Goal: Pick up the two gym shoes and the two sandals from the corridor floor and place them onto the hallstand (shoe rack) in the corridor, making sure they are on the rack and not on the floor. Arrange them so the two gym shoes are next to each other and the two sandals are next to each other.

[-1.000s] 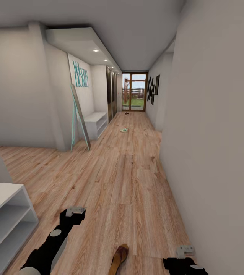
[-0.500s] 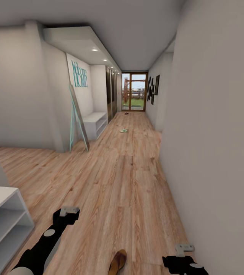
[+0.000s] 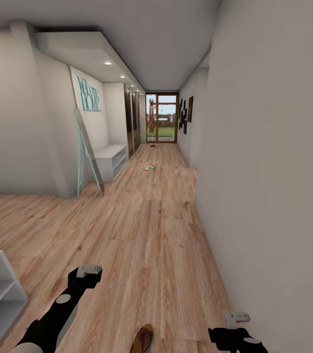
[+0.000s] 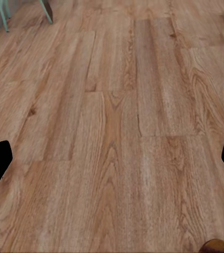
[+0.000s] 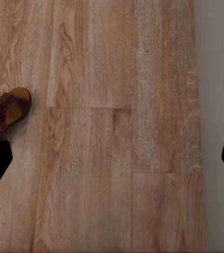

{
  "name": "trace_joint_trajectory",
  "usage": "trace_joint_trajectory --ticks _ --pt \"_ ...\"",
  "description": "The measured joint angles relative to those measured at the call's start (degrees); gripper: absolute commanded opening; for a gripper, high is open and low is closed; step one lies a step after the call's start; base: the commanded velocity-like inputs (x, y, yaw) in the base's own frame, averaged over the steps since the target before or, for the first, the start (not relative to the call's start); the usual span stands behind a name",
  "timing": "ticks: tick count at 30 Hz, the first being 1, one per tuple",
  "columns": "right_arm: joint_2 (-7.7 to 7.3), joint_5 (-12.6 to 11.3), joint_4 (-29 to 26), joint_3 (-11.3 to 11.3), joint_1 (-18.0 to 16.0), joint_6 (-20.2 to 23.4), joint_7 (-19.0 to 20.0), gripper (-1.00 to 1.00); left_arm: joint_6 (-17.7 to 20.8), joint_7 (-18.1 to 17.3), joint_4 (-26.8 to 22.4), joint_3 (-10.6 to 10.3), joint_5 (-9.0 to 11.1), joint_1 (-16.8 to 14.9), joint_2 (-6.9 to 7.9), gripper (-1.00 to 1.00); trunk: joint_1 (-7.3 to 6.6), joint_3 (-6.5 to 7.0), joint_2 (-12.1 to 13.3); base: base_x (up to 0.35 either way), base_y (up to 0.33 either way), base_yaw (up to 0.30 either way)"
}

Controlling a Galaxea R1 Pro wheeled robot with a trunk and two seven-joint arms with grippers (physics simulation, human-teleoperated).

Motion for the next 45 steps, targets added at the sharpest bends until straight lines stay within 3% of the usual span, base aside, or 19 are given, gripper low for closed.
trace_joint_trajectory --ticks 11,45 --pt "0.00 0.00 -0.03 0.00 -0.02 0.00 0.00 1.00 0.01 -0.04 -0.01 -0.03 0.00 0.01 -0.06 1.00 -0.02 0.00 0.00 0.078 0.000 -0.247" --pt "0.05 0.00 -0.07 0.00 0.01 0.00 0.00 1.00 -0.08 -0.08 0.07 -0.11 0.06 0.01 -0.17 1.00 0.00 0.00 0.00 0.074 0.009 -0.005"
